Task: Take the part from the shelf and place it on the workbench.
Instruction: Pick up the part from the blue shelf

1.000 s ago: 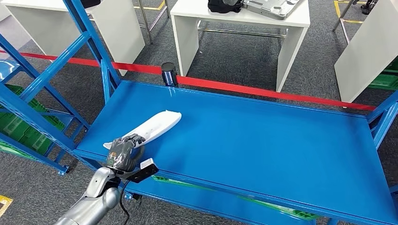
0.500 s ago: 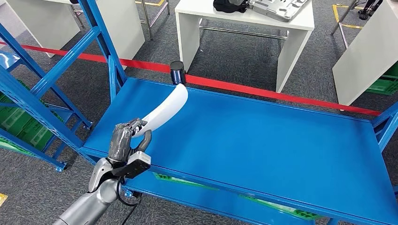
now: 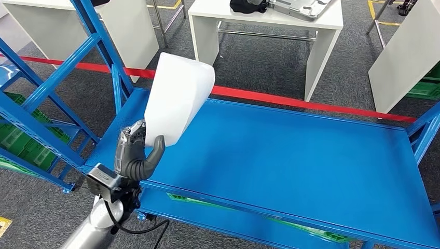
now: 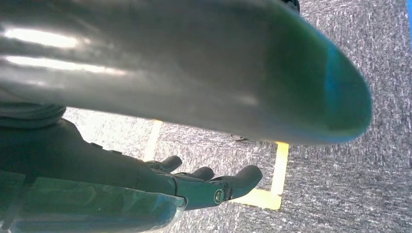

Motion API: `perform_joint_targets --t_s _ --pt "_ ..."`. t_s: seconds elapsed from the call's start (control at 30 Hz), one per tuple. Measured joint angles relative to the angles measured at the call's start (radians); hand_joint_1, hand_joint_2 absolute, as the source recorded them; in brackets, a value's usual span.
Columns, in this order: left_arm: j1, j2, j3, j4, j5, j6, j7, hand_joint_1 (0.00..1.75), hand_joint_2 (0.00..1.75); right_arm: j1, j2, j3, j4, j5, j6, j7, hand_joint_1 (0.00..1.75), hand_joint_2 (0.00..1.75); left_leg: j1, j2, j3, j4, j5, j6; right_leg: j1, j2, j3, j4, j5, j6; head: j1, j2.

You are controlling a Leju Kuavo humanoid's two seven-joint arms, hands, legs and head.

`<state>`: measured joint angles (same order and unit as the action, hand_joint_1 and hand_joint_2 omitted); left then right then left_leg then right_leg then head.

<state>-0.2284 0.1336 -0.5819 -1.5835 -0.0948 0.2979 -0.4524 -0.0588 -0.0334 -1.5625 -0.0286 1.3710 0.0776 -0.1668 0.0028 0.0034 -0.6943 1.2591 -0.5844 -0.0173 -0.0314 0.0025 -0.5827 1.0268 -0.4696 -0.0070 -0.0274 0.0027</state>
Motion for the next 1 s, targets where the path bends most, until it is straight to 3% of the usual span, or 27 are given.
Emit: perform_joint_targets --t_s 0.03,0.07,0.1,0.17,0.2,0.23,0.3,0.37,0.43,0.5,0.53,0.57,0.6,0.63,0.7,0.73,0.87,0.93,1.0 --pt "0.009 0.0 0.0 -0.011 0.041 -0.023 0.002 1.75 1.75 0.0 0.0 0.0 0.0 -0.001 0.0 -0.001 0.0 0.0 0.002 0.0 -0.021 0.04 -0.009 -0.001 0.0 0.001 0.0 0.0 0.0 0.0 0.0 0.0" --pt "0.018 0.0 0.0 -0.024 0.087 -0.046 0.003 1.75 1.75 0.0 0.0 0.0 0.0 -0.002 0.0 -0.002 0.0 0.0 0.003 0.0 -0.022 0.04 0.003 -0.001 0.001 0.002 0.0 0.0 0.0 0.0 0.0 0.0" --pt "0.027 0.0 0.001 -0.037 0.129 -0.064 0.005 1.75 1.75 0.0 0.001 0.0 0.0 -0.002 0.0 -0.003 0.0 0.0 0.003 0.0 -0.003 -0.002 0.032 0.003 0.001 0.004 0.001 0.0 0.0 0.0 0.0 0.0" --pt "0.037 0.0 0.001 -0.065 0.186 -0.086 0.005 1.75 1.75 -0.001 0.004 0.0 0.0 -0.003 0.001 -0.004 0.0 0.0 -0.001 -0.002 0.07 -0.15 0.099 0.018 0.003 0.007 0.004 -0.001 0.0 0.001 0.0 0.0" --pt "0.04 0.0 0.001 -0.077 0.2 -0.092 0.006 1.75 1.75 -0.002 0.006 0.0 0.0 -0.003 0.002 -0.005 0.0 0.0 -0.004 -0.002 0.097 -0.207 0.118 0.026 0.004 0.008 0.004 -0.002 0.0 0.002 0.001 0.0" --pt "0.042 0.0 0.001 -0.086 0.206 -0.096 0.006 1.75 1.75 -0.003 0.008 0.0 0.0 -0.004 0.002 -0.006 0.0 0.0 -0.009 -0.002 0.113 -0.24 0.126 0.033 0.004 0.008 0.003 -0.004 0.001 0.005 0.0 0.0" --pt "0.048 0.0 0.002 -0.101 0.21 -0.099 0.006 1.75 1.75 -0.003 0.011 0.0 0.0 -0.004 0.002 -0.006 0.0 0.0 -0.014 0.0 0.116 -0.254 0.126 0.041 0.004 0.007 0.004 -0.01 0.004 0.015 -0.001 0.0" --pt "0.057 0.0 0.002 -0.115 0.227 -0.107 0.003 1.75 1.75 -0.004 0.013 0.0 0.0 -0.004 0.002 -0.006 0.0 0.0 -0.01 0.001 0.129 -0.278 0.14 0.05 0.005 0.005 0.002 -0.005 -0.002 0.021 0.001 0.0" --pt "0.066 -0.001 0.003 -0.126 0.269 -0.132 -0.002 1.75 1.75 -0.005 0.013 0.0 0.0 0.0 0.003 -0.006 0.0 0.0 -0.006 0.003 0.142 -0.301 0.154 0.059 0.007 0.003 -0.033 0.07 -0.041 0.016 0.003 0.0" --pt "0.082 0.0 0.002 -0.13 0.314 -0.165 -0.005 1.75 1.75 -0.007 0.013 0.0 0.0 0.006 0.003 -0.004 0.0 0.0 -0.01 0.004 0.141 -0.303 0.156 0.062 0.007 0.003 -0.096 0.204 -0.097 0.011 0.004 0.0" --pt "0.094 0.0 0.001 -0.13 0.33 -0.179 -0.007 1.75 1.75 -0.008 0.013 0.0 -0.001 0.009 0.003 -0.001 0.0 0.0 -0.012 0.003 0.14 -0.303 0.156 0.062 0.007 0.003 -0.119 0.251 -0.112 0.014 0.004 0.0" --pt "0.104 0.001 0.0 -0.13 0.342 -0.193 -0.009 1.75 1.75 -0.009 0.013 0.0 -0.002 0.012 0.003 0.003 0.0 0.0 -0.013 0.003 0.14 -0.302 0.156 0.061 0.006 0.002 -0.125 0.263 -0.111 0.021 0.004 0.0" --pt "0.111 0.002 -0.001 -0.13 0.351 -0.205 -0.011 1.75 1.75 -0.01 0.013 0.0 -0.003 0.015 0.004 0.007 0.0 0.0 -0.013 0.002 0.139 -0.299 0.156 0.061 0.006 0.002 -0.11 0.231 -0.094 0.031 0.004 0.0" --pt "0.117 0.002 -0.002 -0.13 0.361 -0.219 -0.013 1.75 1.75 -0.013 0.013 0.0 -0.004 0.016 0.005 0.011 0.0 0.0 -0.012 0.001 0.138 -0.294 0.154 0.058 0.004 0.001 -0.076 0.163 -0.065 0.041 0.004 0.0" --pt "0.123 0.003 -0.004 -0.13 0.375 -0.248 -0.015 1.75 1.75 -0.02 0.012 0.0 -0.005 0.018 0.008 0.018 0.0 0.0 -0.014 0.0 0.129 -0.272 0.147 0.048 0.003 -0.002 -0.013 0.033 -0.016 0.045 0.004 0.0" --pt "0.123 0.005 -0.006 -0.13 0.381 -0.265 -0.016 1.75 1.75 -0.023 0.012 0.0 -0.006 0.018 0.009 0.021 0.0 0.0 -0.016 -0.001 0.122 -0.262 0.144 0.043 0.004 -0.003 0.001 0.001 -0.004 0.04 0.003 0.0" --pt "0.116 0.018 -0.014 -0.125 0.393 -0.313 -0.02 1.75 1.75 -0.026 0.016 0.0 -0.007 0.018 0.011 0.027 0.0 0.0 -0.014 -0.004 0.108 -0.241 0.131 0.026 0.005 -0.001 -0.002 -0.004 0.011 0.012 0.003 0.0" --pt "0.111 0.024 -0.017 -0.119 0.393 -0.323 -0.023 1.75 1.75 -0.027 0.019 0.0 -0.009 0.017 0.01 0.027 0.0 0.0 -0.007 -0.004 0.085 -0.18 0.077 0.011 0.001 -0.001 -0.009 -0.006 0.019 0.0 0.002 0.0" --pt "0.108 0.029 -0.021 -0.113 0.391 -0.329 -0.027 1.75 1.75 -0.027 0.022 0.0 -0.013 0.016 0.009 0.027 0.0 0.0 0.001 -0.004 0.04 -0.056 0.0 0.0 0.002 -0.001 -0.021 -0.006 0.027 -0.006 0.0 0.0"
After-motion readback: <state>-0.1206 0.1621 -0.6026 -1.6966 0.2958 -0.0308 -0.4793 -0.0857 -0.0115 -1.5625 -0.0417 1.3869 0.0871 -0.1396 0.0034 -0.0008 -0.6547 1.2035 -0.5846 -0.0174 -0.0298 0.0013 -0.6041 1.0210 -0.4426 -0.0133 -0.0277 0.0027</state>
